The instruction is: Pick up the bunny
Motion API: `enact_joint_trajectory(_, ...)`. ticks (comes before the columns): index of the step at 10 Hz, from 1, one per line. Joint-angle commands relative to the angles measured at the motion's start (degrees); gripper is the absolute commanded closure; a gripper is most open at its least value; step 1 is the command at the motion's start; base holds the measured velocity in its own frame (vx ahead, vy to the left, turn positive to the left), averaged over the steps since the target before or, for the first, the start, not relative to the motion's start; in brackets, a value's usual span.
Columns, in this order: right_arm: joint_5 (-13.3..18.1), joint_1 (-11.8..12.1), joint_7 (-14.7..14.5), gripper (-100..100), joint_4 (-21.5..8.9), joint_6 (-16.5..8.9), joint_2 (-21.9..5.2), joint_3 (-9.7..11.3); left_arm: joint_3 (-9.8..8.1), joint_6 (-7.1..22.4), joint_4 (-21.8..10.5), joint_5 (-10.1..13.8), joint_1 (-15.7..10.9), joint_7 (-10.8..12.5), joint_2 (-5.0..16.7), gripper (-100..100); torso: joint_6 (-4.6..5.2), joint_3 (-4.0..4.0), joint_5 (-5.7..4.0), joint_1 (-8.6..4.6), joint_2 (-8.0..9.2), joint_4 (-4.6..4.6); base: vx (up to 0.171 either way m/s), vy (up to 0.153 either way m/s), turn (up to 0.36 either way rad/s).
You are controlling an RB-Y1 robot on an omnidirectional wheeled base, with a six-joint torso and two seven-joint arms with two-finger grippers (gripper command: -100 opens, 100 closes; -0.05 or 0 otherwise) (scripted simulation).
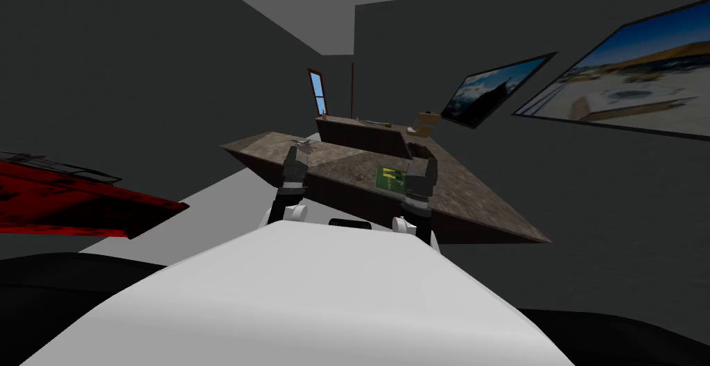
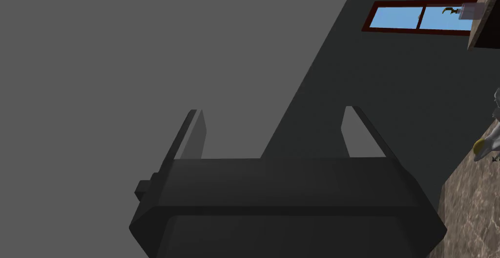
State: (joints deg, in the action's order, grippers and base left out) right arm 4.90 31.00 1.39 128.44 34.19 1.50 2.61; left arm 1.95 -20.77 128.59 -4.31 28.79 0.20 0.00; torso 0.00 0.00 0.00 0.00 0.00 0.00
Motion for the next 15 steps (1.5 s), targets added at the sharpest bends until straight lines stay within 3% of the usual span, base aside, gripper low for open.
enact_joint_trajectory(1, 0.43, 0.28, 0.27, -100, -0.56, -0.08, -2.22, -0.48, 0.00, 0.00, 0.00, 0.00, 0.00, 0.00, 0.00, 0, 0.00, 0.00, 0.00, 0.00, 0.00, 0.00, -0.017, 0.005, 0.110)
enact_joint_trajectory(7, 2.85, 1.86, 1.77, -100, -3.70, -0.54, -10.90, -3.07, 0.01, 0.00, 0.00, 0.00, -0.01, 0.00, 0.00, 0, -0.03, 0.13, 0.01, 0.03, 0.22, 0.05, -0.045, 0.004, 0.132)
enact_joint_trajectory(15, 7.98, 5.07, 4.60, -100, -10.12, -1.55, -24.33, -8.01, 0.00, 0.00, 0.00, 0.00, 0.00, 0.00, 0.00, 0, 0.02, 0.09, -0.01, -0.03, 0.14, 0.04, -0.056, 0.009, 0.173)
